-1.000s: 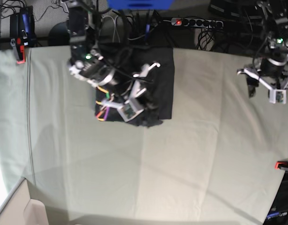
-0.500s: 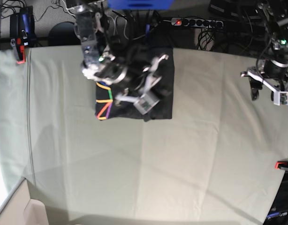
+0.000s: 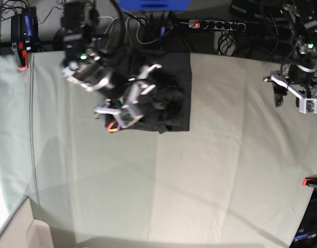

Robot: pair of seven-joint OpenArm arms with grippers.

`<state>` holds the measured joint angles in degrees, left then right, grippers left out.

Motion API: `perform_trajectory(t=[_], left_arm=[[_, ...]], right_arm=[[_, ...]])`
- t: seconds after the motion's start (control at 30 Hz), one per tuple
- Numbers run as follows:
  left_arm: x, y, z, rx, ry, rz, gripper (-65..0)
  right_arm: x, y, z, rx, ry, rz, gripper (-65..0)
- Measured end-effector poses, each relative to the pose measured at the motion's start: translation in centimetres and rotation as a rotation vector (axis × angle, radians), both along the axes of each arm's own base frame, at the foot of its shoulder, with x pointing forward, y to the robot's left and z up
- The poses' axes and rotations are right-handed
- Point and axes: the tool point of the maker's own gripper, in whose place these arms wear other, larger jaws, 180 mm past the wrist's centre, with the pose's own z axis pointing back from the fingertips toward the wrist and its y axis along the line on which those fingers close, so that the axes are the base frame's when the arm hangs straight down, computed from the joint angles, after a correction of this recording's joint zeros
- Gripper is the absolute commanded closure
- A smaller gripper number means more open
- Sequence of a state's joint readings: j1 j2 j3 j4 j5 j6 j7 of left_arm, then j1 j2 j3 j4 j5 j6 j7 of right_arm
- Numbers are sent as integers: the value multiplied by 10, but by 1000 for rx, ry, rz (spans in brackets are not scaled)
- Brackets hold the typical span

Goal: Layout the t-shirt on the table in an organized manner, then fold the t-shirt properly
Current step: 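Grasp the strip end with the right gripper and fold it over onto the stack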

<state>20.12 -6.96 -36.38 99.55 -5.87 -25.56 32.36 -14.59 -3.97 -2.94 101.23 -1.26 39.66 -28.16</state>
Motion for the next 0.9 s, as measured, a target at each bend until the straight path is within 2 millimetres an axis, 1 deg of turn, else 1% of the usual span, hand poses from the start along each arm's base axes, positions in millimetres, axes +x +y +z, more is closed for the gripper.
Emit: perform_trajectory(t=[0.07, 0.1, 0.17, 0.27, 0.4, 0.47, 0.57, 0.6, 0.67, 0.8, 0.83, 0.9], left_arm=[[0, 0, -2, -4, 2, 1, -371], [0, 0, -3, -7, 6, 2, -371], [4, 0, -2, -8, -2, 1, -371], [6, 0, 0, -7, -10, 0, -371], [4, 0, -1, -7, -3, 1, -371], [4, 0, -1, -6, -5, 1, -371], [4, 1, -1, -4, -3, 1, -371], [4, 2, 0, -2, -4, 2, -371], [4, 3, 0, -1, -5, 2, -371], [4, 3, 0, -1, -3, 1, -371], [4, 3, 0, 0, -4, 2, -371], [4, 2, 0, -1, -4, 2, -371]], right_arm=[[0, -9, -3, -8, 10, -23, -381], [-1, -9, -5, -7, 15, -27, -381], [-10, -6, -12, 5, 41, -23, -381], [-23, -2, -31, 6, 106, -15, -381], [-31, 0, -49, 8, 164, -12, -381], [-34, 0, -53, 8, 179, -11, -381], [-35, 0, -54, 10, 181, -10, -367], [-36, 2, -54, 10, 184, -7, -348], [-43, 9, -55, 14, 189, 18, -272], [-55, 33, -53, 18, 190, 109, -36], [-57, 37, -52, 18, 187, 125, 0], [-60, 42, -51, 22, 188, 140, 0]])
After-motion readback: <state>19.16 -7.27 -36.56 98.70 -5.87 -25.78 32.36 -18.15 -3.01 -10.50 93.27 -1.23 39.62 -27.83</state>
